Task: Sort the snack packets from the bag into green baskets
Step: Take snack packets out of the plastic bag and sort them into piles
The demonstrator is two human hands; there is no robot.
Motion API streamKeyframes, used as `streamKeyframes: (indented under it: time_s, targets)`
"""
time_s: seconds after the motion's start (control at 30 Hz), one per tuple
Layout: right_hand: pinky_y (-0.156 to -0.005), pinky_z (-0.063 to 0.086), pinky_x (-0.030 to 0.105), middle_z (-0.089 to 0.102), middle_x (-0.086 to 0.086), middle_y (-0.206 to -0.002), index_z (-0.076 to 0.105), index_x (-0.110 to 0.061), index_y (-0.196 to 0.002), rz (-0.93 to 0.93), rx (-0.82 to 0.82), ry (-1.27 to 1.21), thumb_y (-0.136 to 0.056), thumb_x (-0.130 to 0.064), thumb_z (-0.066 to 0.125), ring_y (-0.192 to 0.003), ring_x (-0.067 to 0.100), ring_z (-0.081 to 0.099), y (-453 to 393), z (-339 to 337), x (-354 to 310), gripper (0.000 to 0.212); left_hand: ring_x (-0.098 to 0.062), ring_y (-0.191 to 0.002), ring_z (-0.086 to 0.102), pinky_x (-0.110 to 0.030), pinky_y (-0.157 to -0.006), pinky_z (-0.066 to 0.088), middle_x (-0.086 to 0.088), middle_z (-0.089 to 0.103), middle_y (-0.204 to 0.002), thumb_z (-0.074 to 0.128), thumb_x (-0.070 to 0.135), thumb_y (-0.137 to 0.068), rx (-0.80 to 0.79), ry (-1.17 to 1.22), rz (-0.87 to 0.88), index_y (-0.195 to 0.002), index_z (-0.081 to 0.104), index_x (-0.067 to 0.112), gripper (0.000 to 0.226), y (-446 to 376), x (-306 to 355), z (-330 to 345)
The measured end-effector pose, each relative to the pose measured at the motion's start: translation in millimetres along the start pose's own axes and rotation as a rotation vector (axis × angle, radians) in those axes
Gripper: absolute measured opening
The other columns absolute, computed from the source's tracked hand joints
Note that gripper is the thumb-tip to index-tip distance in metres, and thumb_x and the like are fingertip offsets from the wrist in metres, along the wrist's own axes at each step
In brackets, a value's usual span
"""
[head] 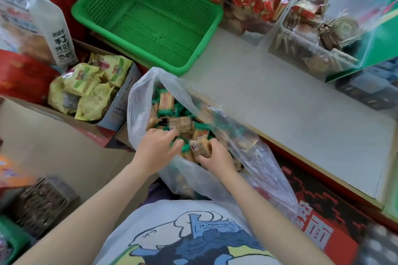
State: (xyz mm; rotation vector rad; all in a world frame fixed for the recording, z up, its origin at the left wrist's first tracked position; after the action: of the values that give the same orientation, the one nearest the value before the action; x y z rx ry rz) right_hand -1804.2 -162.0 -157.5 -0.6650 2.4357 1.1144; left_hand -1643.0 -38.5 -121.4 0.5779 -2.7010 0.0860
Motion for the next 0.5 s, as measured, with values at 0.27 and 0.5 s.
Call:
streamKeyframes:
  time_s: [0.27, 0.5]
  targets:
    - [-0.065, 0.047, 0.031, 0.067, -0.003, -0.083, 0.063, -0.023, -0.093, 0.035, 0.382, -0.594, -0.094, -0.038, 0.066, -0.071, 0.013, 0.059, -13.3, -134.2, -1.7, 0.015, -0.029, -0.150, 0.023, -0.047, -0.120, 0.020, -0.007, 0.031, -0.161, 0.027, 0.054, -0.094, -0.188, -0.040, 0.061, -0.149, 0.043, 0.025, 0.065, -90.6, 34.7, 1.1]
    - [-0.041, 0.030, 0.019, 0.057, 0.006, -0.067, 0.057, -0.016, -0.087, 0.449, 0.057, -0.725, -0.094, -0.045, 0.065, -0.039, 0.012, 0.037, -142.8, -143.0, 22.0, 0.030, -0.029, -0.150, 0.024, -0.042, -0.119, 0.027, -0.009, 0.021, -0.165, 0.038, 0.056, -0.100, -0.521, -0.021, -0.099, -0.159, 0.013, 0.036, 0.067, -128.3, 12.7, 59.0]
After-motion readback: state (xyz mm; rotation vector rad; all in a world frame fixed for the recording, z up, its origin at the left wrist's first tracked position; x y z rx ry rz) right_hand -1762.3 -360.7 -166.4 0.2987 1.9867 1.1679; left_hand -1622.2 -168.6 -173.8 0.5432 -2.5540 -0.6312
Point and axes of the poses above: each hand's wrist, its own y-axis away from the middle knuckle, its own z-axis out of the palm, x = y × z, the point moved 2 cm from there along -y, towards the middle knuckle
